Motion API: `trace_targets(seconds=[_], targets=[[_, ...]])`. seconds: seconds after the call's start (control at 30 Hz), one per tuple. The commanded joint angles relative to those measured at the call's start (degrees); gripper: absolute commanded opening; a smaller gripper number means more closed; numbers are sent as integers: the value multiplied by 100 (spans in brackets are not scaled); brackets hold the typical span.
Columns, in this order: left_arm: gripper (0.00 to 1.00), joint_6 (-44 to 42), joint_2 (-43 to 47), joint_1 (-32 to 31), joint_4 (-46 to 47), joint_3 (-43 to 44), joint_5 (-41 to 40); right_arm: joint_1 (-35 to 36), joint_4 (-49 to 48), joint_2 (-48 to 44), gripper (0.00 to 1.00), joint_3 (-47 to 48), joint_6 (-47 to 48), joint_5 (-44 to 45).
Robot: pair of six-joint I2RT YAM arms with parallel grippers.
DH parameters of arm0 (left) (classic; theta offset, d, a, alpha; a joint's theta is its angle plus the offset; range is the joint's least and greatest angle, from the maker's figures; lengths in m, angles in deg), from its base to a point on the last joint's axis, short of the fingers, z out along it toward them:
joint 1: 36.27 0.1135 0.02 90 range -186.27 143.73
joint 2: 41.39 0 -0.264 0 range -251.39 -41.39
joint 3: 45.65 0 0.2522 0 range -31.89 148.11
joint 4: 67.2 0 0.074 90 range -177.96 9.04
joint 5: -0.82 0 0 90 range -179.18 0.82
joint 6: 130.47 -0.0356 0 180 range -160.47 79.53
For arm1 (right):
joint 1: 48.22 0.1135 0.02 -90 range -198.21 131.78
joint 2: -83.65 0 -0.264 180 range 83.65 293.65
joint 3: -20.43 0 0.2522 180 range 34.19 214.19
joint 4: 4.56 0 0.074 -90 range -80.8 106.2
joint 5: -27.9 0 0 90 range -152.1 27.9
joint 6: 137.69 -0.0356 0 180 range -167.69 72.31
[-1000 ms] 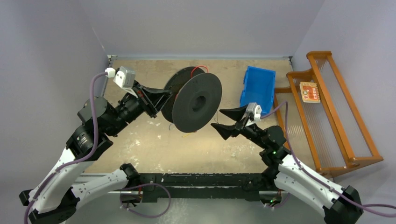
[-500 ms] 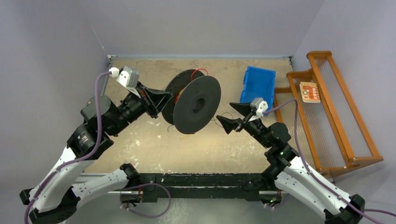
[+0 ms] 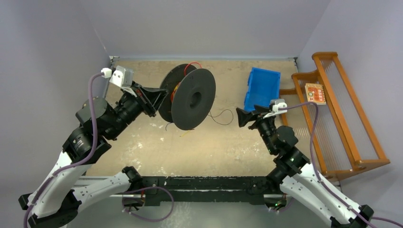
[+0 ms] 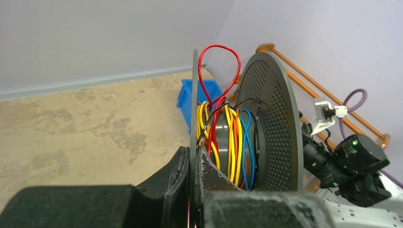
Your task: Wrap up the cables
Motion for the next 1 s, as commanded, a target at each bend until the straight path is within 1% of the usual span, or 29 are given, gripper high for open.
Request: trace_targets(seconds=[0.0,0.13,0.23,0.33,0.5,0.6,0.7,0.97], targets=[[0,81,156,-34,645,312,-560,-17,395,-43,85,-122,-1072,750],[0,135,182,-34,709,318,-813,-17,266,100,84,-620,-1955,467],[0,219,180,-34,774,330,-911,-18,-164,290,82,-962,-2355,100],[0,360,137,-34,805,365,-999,-14,-818,539,78,-1211,-2537,-354],[0,630,101,-33,908,352,-1227,-13,-2070,1203,77,-1387,-2843,-976],[0,763,67,-34,1019,360,-1295,-18,-2797,1670,76,-1384,-3064,-1272],[0,859,11,-34,1115,390,-1298,-9,-3433,2123,76,-1284,-3055,-1290],[0,1063,-77,-34,1331,401,-1348,-8,-4813,3215,74,-879,-3378,-1752]])
